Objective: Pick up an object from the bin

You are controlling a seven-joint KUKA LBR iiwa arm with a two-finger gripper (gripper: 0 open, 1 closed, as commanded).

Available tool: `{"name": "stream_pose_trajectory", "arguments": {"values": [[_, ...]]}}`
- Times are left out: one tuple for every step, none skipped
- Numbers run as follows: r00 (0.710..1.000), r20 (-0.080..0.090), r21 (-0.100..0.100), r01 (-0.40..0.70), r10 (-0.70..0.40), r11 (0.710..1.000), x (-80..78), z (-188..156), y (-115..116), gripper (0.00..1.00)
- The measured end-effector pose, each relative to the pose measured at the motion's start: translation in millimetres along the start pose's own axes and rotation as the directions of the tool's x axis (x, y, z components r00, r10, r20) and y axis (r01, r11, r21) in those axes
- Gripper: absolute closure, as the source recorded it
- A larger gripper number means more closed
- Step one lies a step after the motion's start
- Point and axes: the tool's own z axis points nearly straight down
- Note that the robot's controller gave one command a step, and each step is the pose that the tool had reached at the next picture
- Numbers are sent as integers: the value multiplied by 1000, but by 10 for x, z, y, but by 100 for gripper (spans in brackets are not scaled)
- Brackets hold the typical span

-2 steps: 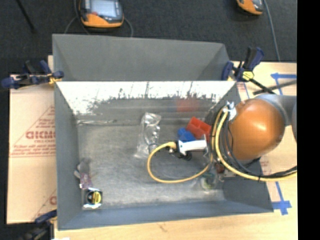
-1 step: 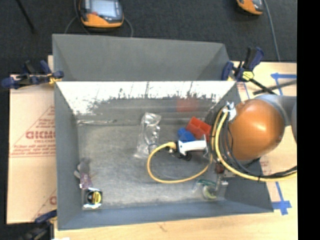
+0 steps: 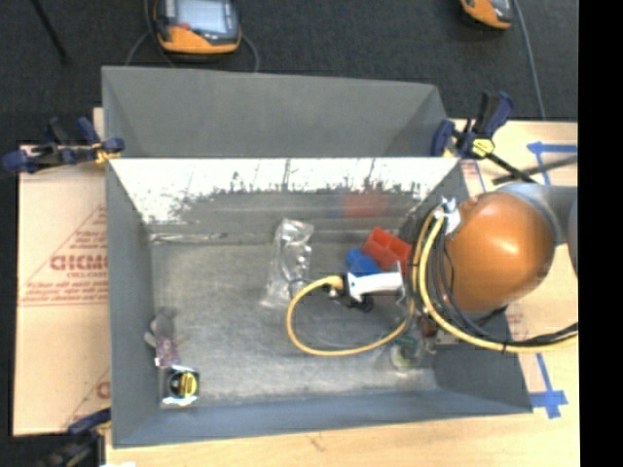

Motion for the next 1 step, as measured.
{"name": "stream_pose_trajectory", "arguments": {"values": [[1000, 0, 1, 0, 0, 1000, -1, 14, 0, 0]]}}
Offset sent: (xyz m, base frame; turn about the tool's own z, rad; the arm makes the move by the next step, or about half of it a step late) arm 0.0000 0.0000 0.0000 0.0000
